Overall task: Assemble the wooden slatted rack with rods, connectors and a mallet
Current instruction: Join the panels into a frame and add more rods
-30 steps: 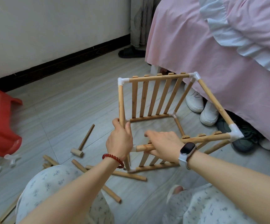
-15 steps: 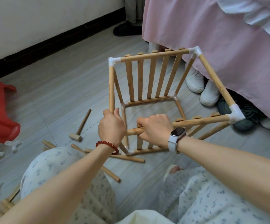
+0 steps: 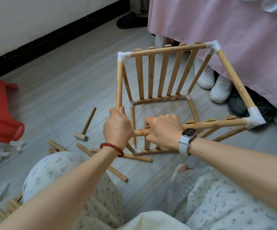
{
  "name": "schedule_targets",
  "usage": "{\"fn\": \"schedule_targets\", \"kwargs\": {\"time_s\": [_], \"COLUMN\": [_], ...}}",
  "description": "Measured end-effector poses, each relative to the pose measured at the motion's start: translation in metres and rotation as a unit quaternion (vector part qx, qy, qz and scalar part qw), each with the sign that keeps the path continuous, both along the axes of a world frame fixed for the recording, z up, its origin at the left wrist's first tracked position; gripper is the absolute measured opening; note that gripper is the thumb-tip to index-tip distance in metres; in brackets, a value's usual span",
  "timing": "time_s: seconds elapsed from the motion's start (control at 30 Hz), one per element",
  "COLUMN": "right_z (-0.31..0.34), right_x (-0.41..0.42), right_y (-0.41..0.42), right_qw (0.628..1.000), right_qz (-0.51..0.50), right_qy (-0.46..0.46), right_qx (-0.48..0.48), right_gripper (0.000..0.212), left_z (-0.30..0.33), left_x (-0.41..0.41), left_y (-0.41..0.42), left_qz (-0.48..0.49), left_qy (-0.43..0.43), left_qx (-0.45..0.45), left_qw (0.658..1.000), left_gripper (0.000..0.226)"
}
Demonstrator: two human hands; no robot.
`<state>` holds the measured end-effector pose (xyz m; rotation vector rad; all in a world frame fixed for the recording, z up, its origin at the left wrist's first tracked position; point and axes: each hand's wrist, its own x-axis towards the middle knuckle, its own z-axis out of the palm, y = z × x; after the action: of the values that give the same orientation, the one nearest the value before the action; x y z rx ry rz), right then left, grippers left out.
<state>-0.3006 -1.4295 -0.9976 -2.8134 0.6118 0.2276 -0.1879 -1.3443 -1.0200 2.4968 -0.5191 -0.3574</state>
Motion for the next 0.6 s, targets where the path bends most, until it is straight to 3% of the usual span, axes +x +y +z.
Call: {"fn": "schedule_targets", "kwargs": {"time_s": [0.1,0.17,0.27,0.33,0.47,0.6], "right_z": [0.001,0.001,0.0,0.007,0.031,0.051], "right_x": [0.005,0.009,0.017,0.019,0.021,0.03], "right_y": [-0.005,-0.007,-0.007,-0.011,-0.036,-0.057], "right_qw": [1.0,1.0,0.999,0.998,0.986,0.943], "right_qz": [0.003,-0.008,-0.021,-0.005,-0.005,-0.013], "right_qy": [-0.01,-0.022,-0.037,-0.056,-0.145,-0.297], "right_qx": [0.004,0.011,0.033,0.019,-0.081,-0.152], "right_gripper": [0.011,0.012,0.015,0.02,0.03,0.033], "left_z": [0.003,0.007,0.01,0.014,0.032,0.069], "left_x": [0.009,0.018,0.034,0.037,0.036,0.039], "left_y": [-0.004,-0.006,-0.004,0.0,0.008,-0.002], "left_qz": [-0.021,-0.042,-0.025,-0.018,-0.127,-0.186], "left_qy": [0.041,0.119,0.264,0.311,0.307,0.259], "left_qx": [-0.023,-0.055,-0.113,-0.161,-0.32,-0.381], "left_qw": [0.999,0.99,0.958,0.937,0.887,0.868], "left_gripper": [0.034,0.029,0.03,0.035,0.027,0.023]}}
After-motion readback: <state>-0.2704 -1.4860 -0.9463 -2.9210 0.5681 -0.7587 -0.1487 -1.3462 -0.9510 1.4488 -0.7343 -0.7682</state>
